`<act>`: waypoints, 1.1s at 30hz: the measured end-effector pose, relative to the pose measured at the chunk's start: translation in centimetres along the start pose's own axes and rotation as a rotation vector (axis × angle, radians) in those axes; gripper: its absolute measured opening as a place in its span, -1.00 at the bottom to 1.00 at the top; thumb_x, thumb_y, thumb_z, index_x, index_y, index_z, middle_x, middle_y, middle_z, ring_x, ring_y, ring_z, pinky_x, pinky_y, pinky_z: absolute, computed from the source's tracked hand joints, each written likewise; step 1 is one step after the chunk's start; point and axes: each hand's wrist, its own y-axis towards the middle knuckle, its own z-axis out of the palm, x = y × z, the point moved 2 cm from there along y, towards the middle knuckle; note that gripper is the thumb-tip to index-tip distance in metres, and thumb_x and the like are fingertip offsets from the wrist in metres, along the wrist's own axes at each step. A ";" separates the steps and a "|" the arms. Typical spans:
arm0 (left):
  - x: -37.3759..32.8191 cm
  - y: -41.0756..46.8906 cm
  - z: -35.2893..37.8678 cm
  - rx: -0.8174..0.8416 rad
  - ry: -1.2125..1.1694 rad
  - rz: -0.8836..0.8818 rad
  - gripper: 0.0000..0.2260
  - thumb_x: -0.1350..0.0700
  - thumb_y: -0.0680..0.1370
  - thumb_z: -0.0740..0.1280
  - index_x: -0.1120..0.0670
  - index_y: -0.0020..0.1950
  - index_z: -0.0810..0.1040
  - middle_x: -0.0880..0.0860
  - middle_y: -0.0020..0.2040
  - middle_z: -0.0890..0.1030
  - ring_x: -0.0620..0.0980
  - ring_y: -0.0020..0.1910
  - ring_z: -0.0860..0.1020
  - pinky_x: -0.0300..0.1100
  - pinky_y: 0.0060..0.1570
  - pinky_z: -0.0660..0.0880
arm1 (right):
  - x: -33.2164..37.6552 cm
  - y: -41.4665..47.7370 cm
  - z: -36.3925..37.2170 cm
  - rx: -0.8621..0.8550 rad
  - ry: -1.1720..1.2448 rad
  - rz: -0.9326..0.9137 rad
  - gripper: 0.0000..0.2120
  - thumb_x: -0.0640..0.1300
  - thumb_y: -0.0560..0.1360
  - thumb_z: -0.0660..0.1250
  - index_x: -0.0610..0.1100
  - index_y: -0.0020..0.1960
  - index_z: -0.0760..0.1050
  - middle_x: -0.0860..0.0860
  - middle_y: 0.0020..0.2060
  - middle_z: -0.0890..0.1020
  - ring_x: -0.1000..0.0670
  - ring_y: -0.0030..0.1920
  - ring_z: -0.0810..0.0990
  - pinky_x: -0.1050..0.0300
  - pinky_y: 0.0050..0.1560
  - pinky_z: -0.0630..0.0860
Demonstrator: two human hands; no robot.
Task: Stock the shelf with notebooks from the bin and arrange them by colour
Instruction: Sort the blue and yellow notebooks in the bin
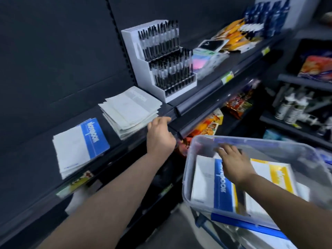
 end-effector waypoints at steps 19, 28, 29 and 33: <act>-2.0 -8.6 20.1 0.864 0.372 -0.434 -0.57 0.22 0.46 0.27 0.21 0.33 0.40 0.18 0.26 0.53 0.19 0.21 0.54 0.05 0.17 0.52 | -7.5 -6.0 7.6 0.431 0.061 -0.016 -0.45 -0.16 0.52 0.20 -0.10 0.49 0.18 -0.03 0.49 0.20 -0.09 0.53 0.01 0.00 0.42 0.15; -3.9 -9.0 22.1 0.808 0.280 -0.507 -0.50 0.22 0.52 0.30 0.22 0.45 0.28 0.20 0.39 0.32 0.17 0.35 0.37 -0.10 0.24 0.43 | -8.7 -6.5 8.5 0.522 0.197 0.030 -0.44 -0.03 0.59 0.13 0.06 0.54 0.02 0.04 0.56 -0.07 -0.03 0.54 -0.04 -0.05 0.45 0.12; -4.1 -9.1 22.1 0.801 0.264 -0.535 -0.51 0.21 0.52 0.31 0.21 0.44 0.30 0.20 0.39 0.31 0.17 0.35 0.37 -0.10 0.23 0.44 | -8.6 -6.4 8.5 0.531 0.190 0.026 -0.44 -0.03 0.59 0.13 0.06 0.53 0.03 0.04 0.56 -0.07 -0.04 0.54 -0.05 -0.06 0.45 0.12; -3.5 -9.0 22.3 0.745 0.234 -0.589 -0.51 0.22 0.51 0.30 0.21 0.44 0.29 0.19 0.37 0.36 0.18 0.32 0.41 -0.06 0.20 0.49 | -8.3 -6.1 8.7 0.547 0.166 0.025 -0.45 -0.02 0.59 0.14 0.06 0.53 0.04 0.01 0.55 -0.07 -0.08 0.53 -0.04 -0.08 0.44 0.15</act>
